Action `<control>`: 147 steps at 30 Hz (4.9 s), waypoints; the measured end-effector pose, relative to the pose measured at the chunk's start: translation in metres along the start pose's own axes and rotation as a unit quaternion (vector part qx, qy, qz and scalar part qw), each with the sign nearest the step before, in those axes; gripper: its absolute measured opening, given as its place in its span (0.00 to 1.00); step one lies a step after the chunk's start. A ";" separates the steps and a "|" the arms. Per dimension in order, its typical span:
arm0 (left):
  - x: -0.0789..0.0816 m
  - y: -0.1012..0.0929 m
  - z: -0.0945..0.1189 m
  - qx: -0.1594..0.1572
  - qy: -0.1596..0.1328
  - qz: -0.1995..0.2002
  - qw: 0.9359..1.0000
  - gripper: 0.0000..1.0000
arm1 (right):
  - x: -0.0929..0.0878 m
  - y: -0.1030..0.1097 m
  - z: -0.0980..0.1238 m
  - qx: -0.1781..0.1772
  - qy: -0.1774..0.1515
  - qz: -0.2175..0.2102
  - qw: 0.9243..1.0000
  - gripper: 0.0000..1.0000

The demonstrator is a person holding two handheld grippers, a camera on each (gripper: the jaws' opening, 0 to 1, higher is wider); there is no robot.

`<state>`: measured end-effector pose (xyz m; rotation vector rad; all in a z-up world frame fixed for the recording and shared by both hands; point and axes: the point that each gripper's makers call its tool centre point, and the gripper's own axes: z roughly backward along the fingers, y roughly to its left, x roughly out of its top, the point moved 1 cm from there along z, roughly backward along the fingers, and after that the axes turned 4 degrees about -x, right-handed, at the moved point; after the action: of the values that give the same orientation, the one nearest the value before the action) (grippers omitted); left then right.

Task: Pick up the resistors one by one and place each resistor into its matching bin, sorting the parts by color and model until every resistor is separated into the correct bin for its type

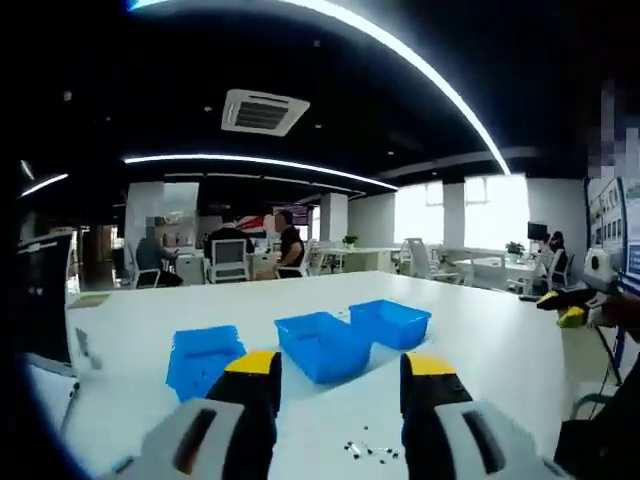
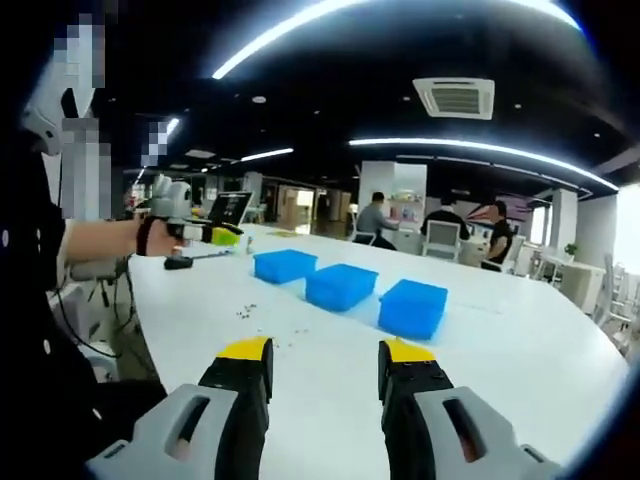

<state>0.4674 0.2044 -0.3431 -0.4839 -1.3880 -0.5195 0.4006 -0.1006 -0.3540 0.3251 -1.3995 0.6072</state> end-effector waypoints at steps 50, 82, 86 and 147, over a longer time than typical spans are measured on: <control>-0.101 -0.011 -0.058 -0.251 0.438 -0.352 0.788 0.24 | -0.019 -0.012 0.010 -0.018 0.010 -0.020 1.000 0.44; -0.124 -0.004 -0.061 -0.323 0.504 -0.227 0.768 0.05 | -0.029 -0.017 0.007 -0.032 0.020 -0.028 0.999 0.44; -0.124 -0.004 -0.059 -0.317 0.495 -0.218 0.779 0.05 | -0.029 -0.016 0.007 -0.032 0.021 -0.029 0.999 0.44; 0.074 0.050 -0.236 0.013 -0.018 -0.014 1.000 0.05 | -0.006 -0.024 0.029 -0.052 -0.023 -0.039 0.998 0.43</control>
<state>0.6917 0.0968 -0.2990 -0.4556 -1.4368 -0.5165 0.3901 -0.1370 -0.3521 0.3102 -1.4512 0.4630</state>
